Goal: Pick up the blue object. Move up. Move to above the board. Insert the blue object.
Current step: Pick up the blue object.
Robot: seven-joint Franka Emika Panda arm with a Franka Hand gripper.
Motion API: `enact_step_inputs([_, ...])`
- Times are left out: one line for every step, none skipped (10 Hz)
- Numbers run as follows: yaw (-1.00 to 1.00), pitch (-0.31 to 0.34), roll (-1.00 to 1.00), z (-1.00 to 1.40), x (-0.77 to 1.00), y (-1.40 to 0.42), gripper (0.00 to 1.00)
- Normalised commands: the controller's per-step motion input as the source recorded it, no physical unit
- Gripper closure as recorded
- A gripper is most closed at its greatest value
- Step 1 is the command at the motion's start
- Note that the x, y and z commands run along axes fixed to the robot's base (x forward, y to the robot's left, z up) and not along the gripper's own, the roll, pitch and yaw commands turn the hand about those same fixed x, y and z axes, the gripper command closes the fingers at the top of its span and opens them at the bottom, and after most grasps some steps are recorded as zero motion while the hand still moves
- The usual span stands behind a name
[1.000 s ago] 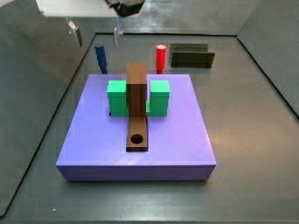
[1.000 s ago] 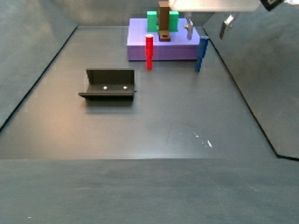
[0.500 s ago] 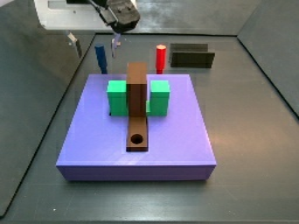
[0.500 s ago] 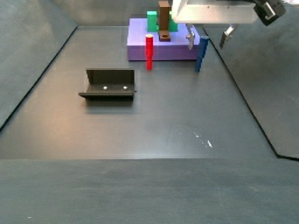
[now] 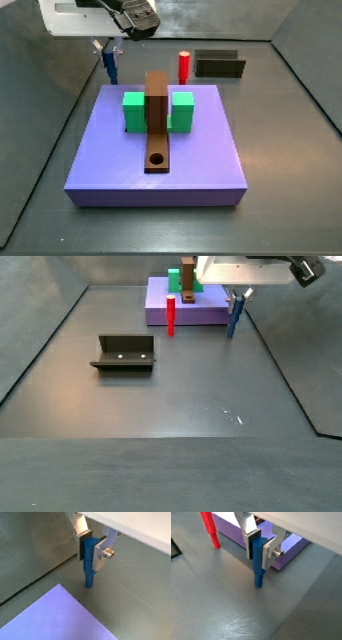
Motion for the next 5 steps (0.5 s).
enact_step_inputs([0.00,0.000,0.00,0.00,0.00,0.00,1.00])
enact_step_inputs([0.00,0.000,0.00,0.00,0.00,0.00,1.00])
enact_step_inputs([0.00,0.000,0.00,0.00,0.00,0.00,1.00])
enact_step_inputs([0.00,0.000,0.00,0.00,0.00,0.00,1.00])
enact_step_inputs([0.00,0.000,0.00,0.00,0.00,0.00,1.00])
